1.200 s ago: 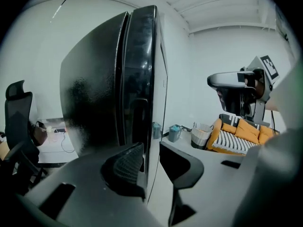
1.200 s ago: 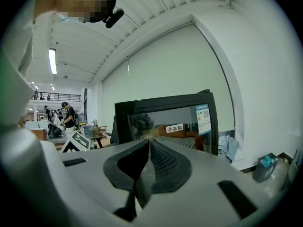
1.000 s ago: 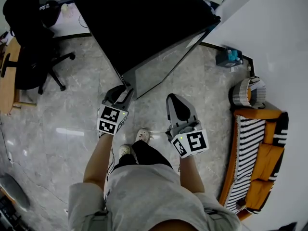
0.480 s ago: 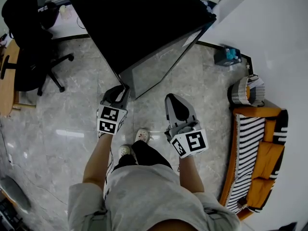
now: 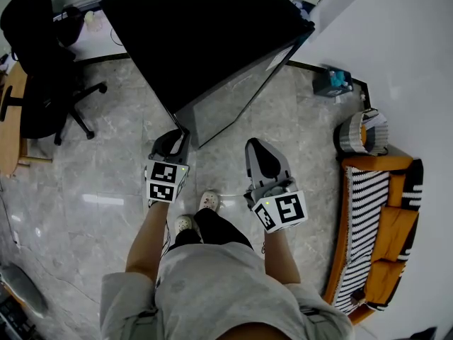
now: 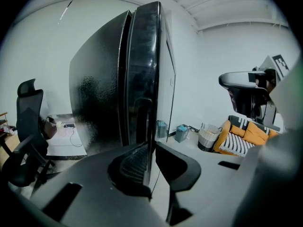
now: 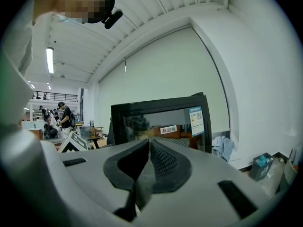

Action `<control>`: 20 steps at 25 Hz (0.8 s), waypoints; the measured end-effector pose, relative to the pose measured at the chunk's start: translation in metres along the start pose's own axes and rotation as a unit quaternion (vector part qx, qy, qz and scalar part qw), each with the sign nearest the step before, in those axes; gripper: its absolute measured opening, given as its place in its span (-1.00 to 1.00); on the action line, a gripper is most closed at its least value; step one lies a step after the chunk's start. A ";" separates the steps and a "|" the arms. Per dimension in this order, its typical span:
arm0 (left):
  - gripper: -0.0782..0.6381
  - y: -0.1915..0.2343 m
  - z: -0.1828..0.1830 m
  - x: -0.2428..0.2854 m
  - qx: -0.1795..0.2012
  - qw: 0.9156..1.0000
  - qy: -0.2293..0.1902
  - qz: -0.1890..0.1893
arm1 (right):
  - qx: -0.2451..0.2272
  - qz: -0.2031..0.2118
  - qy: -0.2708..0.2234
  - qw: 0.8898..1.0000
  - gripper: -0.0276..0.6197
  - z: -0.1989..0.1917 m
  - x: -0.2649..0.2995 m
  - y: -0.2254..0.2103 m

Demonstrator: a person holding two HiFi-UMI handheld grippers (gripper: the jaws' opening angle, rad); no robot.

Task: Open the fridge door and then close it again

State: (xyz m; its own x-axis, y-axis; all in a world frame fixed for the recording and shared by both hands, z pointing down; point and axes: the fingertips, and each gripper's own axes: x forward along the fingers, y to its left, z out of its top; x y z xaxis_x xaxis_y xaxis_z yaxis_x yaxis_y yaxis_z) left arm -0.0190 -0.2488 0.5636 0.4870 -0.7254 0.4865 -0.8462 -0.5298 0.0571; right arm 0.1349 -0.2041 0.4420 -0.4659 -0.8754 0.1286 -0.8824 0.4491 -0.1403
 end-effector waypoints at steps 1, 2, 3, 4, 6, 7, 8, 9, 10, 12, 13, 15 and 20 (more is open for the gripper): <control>-0.64 -0.005 -0.001 -0.001 0.003 1.000 0.000 -0.007 | 0.000 -0.001 0.000 1.000 -0.83 0.000 0.001 -0.001; -0.64 -0.015 -0.002 -0.003 0.010 1.000 -0.001 -0.018 | -0.001 -0.003 -0.001 1.000 -0.83 0.001 0.002 -0.001; -0.65 -0.028 -0.004 -0.005 0.019 0.999 -0.003 -0.032 | -0.002 -0.005 -0.001 1.000 -0.83 0.002 0.003 -0.002; -0.65 -0.044 -0.006 -0.008 0.029 0.998 -0.007 -0.047 | -0.003 -0.007 -0.002 1.000 -0.83 0.003 0.004 -0.004; -0.67 -0.075 -0.011 -0.014 0.049 0.996 -0.016 -0.070 | -0.008 -0.014 -0.004 1.000 -0.83 0.007 0.003 -0.007; -0.68 -0.087 -0.013 -0.017 0.054 0.995 -0.019 -0.078 | -0.011 -0.019 -0.006 1.000 -0.83 0.008 0.001 -0.009; -0.68 -0.097 -0.015 -0.019 0.055 0.995 -0.020 -0.084 | -0.012 -0.025 -0.007 1.000 -0.83 0.010 -0.002 -0.013; -0.68 -0.105 -0.016 -0.020 0.052 0.994 -0.020 -0.090 | -0.013 -0.033 -0.009 0.999 -0.83 0.011 -0.006 -0.017; -0.68 -0.111 -0.017 -0.021 0.047 0.994 -0.018 -0.095 | -0.012 -0.042 -0.011 0.999 -0.83 0.012 -0.011 -0.022; -0.68 -0.121 -0.017 -0.021 0.039 0.994 -0.016 -0.101 | -0.010 -0.059 -0.013 0.998 -0.83 0.013 -0.021 -0.032; -0.68 -0.125 -0.017 -0.021 0.035 0.994 -0.015 -0.101 | -0.009 -0.067 -0.013 0.998 -0.83 0.013 -0.026 -0.036; -0.68 -0.130 -0.017 -0.021 0.029 0.995 -0.013 -0.099 | -0.007 -0.078 -0.014 0.997 -0.83 0.013 -0.034 -0.041; -0.70 -0.141 -0.018 -0.022 0.022 0.994 -0.006 -0.106 | -0.005 -0.087 -0.016 0.996 -0.83 0.012 -0.046 -0.039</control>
State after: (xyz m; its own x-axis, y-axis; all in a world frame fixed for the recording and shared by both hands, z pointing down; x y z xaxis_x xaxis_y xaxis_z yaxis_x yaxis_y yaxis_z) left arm 0.0862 -0.1502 0.5604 0.6560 -0.6011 0.4564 -0.7146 -0.6892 0.1194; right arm 0.1911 -0.1836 0.4298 -0.3038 -0.9453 0.1186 -0.9503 0.2917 -0.1088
